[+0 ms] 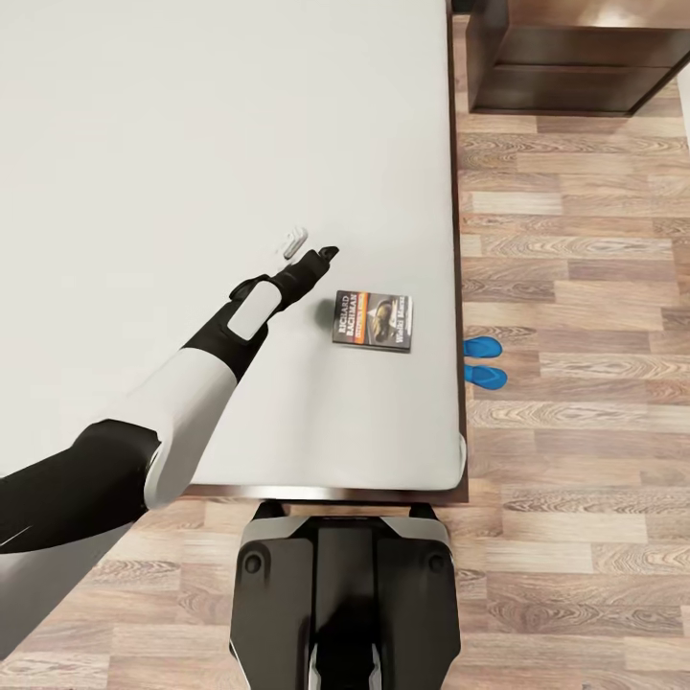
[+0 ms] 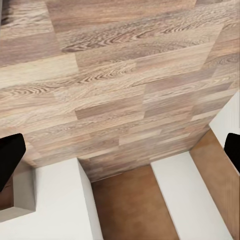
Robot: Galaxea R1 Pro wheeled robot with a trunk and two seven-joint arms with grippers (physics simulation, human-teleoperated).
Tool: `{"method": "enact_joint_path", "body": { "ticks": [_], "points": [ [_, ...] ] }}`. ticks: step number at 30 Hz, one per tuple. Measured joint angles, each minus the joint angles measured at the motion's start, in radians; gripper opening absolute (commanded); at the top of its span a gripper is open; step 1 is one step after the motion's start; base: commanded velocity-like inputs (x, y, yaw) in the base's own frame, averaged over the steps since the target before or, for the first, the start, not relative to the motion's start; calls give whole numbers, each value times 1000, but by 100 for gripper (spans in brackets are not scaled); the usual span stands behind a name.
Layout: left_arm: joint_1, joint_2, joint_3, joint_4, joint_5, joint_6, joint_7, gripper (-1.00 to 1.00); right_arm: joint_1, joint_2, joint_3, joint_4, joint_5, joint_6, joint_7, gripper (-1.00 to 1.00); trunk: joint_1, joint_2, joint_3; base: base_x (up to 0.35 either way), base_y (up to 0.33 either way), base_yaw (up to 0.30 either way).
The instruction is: In the bedroom, move the book from the bed onto either nightstand, and place the two sandals side by side next to the bed.
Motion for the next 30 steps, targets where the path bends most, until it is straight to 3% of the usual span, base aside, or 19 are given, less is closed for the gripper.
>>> {"method": "enact_joint_path", "body": {
  "ticks": [30],
  "points": [
    [4, -2, -7, 19, 1, -3, -66, 100, 0, 0, -1, 0, 0, 0, 0, 100, 0, 0, -7, 0, 0, 28]
  ]
}}
